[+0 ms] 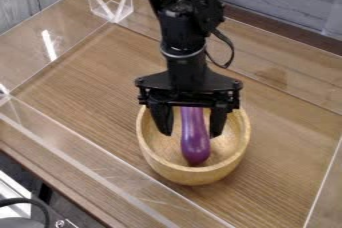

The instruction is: Remove the eggplant from inside the wooden bowl and put it on the table

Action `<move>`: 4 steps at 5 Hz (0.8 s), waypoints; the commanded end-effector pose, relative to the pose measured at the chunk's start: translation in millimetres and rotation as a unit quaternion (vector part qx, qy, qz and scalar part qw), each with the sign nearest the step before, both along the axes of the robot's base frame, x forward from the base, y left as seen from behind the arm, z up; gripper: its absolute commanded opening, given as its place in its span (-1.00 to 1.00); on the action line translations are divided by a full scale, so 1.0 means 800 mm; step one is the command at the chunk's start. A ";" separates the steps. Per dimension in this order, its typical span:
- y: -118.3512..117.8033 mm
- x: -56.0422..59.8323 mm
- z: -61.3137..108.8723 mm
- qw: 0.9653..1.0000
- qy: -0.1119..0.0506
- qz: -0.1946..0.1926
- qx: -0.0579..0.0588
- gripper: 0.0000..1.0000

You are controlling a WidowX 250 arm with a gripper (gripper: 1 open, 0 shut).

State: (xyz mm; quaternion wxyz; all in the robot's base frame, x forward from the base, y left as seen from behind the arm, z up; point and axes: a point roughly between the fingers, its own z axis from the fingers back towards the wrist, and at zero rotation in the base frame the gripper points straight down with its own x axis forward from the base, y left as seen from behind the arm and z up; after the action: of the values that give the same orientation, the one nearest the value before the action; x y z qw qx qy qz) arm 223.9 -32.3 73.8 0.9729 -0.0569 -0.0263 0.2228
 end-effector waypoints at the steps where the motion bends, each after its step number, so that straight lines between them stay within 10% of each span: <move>1: -0.007 0.015 0.013 1.000 -0.021 0.017 0.003 -1.00; 2: -0.011 0.017 -0.002 1.000 -0.019 0.001 0.006 1.00; 4: -0.010 0.018 -0.013 1.000 -0.017 0.022 0.006 1.00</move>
State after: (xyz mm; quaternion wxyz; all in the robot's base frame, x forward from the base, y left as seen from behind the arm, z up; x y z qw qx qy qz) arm 233.2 -38.7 55.2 0.9675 -0.0491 -0.0283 0.2466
